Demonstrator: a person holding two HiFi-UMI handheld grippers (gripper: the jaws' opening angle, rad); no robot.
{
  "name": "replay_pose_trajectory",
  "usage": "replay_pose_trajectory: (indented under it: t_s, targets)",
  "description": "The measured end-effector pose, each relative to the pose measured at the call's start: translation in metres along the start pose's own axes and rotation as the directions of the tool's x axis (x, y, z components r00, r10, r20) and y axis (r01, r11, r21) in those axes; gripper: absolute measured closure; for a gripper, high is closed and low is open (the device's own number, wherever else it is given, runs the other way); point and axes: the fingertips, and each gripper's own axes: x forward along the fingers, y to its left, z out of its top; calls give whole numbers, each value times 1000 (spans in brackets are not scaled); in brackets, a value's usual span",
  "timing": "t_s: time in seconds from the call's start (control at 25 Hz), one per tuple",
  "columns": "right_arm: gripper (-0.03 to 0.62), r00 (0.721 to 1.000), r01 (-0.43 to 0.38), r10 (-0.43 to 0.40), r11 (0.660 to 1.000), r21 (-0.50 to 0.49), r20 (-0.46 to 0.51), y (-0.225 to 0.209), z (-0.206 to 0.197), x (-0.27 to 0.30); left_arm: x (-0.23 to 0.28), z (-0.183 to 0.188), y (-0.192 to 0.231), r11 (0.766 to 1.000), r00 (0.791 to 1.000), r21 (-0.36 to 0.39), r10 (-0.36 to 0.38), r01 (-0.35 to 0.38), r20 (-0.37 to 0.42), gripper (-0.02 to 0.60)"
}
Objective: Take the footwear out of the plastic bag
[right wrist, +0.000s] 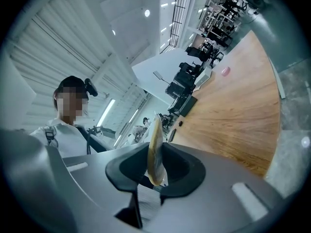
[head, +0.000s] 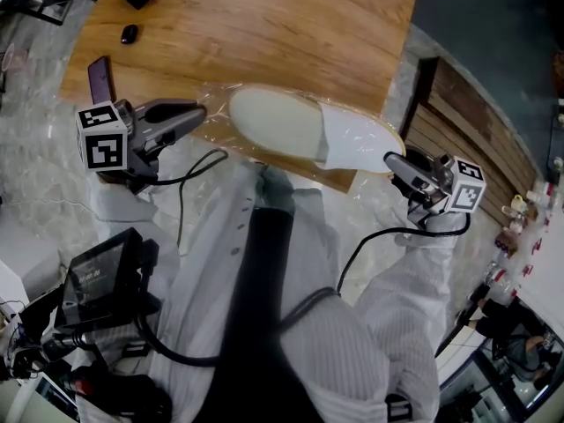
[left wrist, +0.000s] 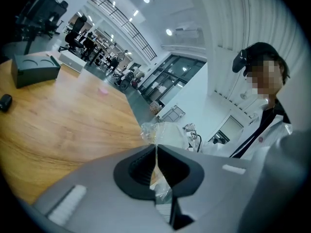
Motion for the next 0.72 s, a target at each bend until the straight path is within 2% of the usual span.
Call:
replay_pose_trajectory:
  t_s: [0.36, 0.6, 0.72]
  targets:
    - [510, 996, 64, -64, 998, 3, 64, -3, 5, -31, -28, 9, 17, 995, 994, -9, 100, -100, 52, 577]
    - [511, 975, 185, -186, 983, 18, 125, -10, 9, -59, -46, 12, 28, 983, 980, -27, 182, -180, 82, 577]
    - [513, 950, 266, -266, 964, 20, 162, -14, 11, -74, -53, 13, 38, 967, 962, -44, 255, -252, 99, 577]
